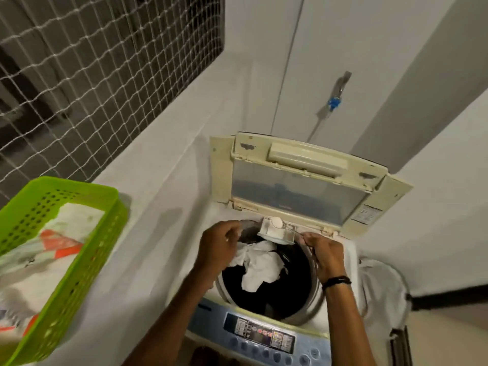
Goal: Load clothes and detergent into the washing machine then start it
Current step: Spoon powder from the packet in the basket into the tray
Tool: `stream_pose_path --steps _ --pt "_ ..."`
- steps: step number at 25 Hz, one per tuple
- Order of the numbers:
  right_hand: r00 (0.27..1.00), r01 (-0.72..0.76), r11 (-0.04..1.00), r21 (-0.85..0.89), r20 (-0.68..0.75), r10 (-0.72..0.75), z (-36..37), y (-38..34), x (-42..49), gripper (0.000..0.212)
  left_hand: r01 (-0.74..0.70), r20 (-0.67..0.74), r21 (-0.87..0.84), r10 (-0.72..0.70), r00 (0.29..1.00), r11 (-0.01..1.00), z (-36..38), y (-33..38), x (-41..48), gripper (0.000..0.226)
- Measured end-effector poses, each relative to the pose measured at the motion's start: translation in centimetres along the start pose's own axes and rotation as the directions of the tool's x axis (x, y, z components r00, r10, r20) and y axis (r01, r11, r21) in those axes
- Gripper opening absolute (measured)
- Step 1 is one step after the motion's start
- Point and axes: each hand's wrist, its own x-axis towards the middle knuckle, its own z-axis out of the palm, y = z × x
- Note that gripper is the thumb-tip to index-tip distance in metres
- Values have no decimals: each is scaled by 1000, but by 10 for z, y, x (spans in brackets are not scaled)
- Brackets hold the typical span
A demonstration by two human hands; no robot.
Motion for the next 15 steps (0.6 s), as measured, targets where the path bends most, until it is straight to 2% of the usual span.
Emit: stream_pose_path --steps 4,6,9,11,13,15 --pt "989 29 991 -134 -143 -49 -3 40 39 12 100 233 71 -114 966 992 91 -23 31 38" --pt "978 71 952 -298 -168 -126 4 55 50 16 140 308 106 -166 937 985 119 -31 38 41" --pt "972 154 857 -493 -79 -220 13 79 68 22 87 388 272 -192 901 958 148 -54 46 58" --pt "956 226 767 -600 -16 -294 18 94 76 22 30 470 407 -237 850 913 162 -70 52 70" --pt "915 324 690 -648 30 -402 21 105 80 24 -9 526 470 -272 805 882 170 -74 56 76" --pt "874 410 645 -644 75 -481 19 107 80 22 -11 546 467 -279 790 884 170 -70 57 77"
